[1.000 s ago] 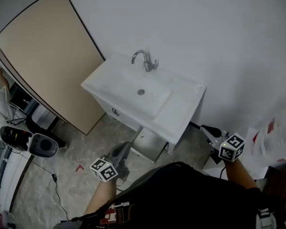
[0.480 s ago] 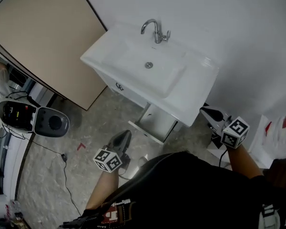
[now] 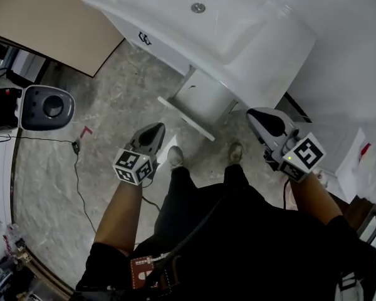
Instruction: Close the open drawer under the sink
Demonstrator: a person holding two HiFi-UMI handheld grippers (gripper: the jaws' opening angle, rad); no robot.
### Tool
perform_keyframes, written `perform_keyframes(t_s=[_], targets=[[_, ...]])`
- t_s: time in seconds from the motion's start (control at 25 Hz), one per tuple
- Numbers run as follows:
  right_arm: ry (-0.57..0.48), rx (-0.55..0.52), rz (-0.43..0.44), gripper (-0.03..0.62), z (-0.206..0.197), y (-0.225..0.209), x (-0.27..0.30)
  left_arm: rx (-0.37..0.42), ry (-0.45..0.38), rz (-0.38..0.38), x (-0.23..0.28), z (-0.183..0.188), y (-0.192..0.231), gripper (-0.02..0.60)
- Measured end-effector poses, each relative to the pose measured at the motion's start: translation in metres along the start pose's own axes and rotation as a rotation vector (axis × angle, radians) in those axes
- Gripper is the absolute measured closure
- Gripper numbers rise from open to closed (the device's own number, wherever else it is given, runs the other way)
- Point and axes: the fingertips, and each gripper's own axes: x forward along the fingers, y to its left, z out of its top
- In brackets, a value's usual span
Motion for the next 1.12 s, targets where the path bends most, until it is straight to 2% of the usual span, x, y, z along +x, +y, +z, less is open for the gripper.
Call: perform_keyframes(t_s=[0.2,0.48,0.6,0.68,0.76,1.0,1.12], targets=[[0.007,-0.026,0.014,0.591,-0.038,-0.004,0.026,0.037,0.106,0.013,0.031,-0.07,0.016,0.571],[0.016,-0.016,0.015,0.591,-0.093,-0.004,0.047,0.052,0.271,-0.013,0.075,-0.167,0.041,0.489],[0.018,-0.022,0.029,0.591,-0.115,-0.004,0.051,0.043,0.291,-0.036,0.102,-0.19,0.053,0.449],[0.019,-0.031,0.034,0.591,-0.127,-0.006,0.052,0.064,0.285,-0.029,0.121,-0.198,0.062,0.422],[0.025,-0.034,0.039,0.591,-0.14,-0.007,0.053,0.125,0.303,-0.014,0.137,-0.21,0.071,0.404],[0.03,0.0,0.06,0.591,-0.184,-0.003,0.054,0.441,0.36,0.027,0.164,-0.248,0.077,0.393],[0.038,0.018,0.063,0.591,-0.197,-0.004,0.051,0.503,0.353,0.066,0.173,-0.253,0.079,0.393]])
